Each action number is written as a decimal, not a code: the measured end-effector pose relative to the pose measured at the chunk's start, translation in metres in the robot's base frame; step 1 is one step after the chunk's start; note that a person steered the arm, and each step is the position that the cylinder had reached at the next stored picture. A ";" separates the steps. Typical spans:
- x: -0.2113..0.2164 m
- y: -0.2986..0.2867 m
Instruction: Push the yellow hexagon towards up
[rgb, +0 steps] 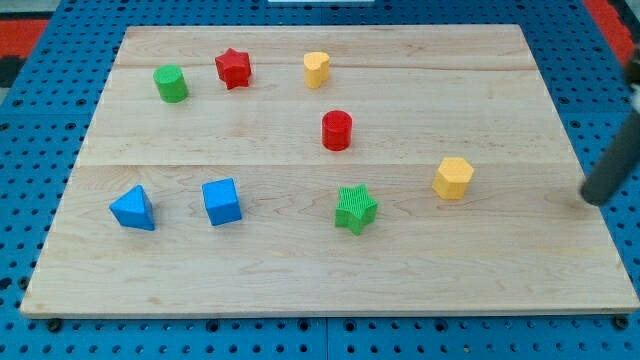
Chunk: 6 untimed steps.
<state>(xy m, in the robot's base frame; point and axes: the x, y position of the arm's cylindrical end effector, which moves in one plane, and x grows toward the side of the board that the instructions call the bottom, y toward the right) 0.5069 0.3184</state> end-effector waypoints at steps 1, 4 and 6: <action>0.012 0.027; 0.009 -0.120; -0.009 -0.153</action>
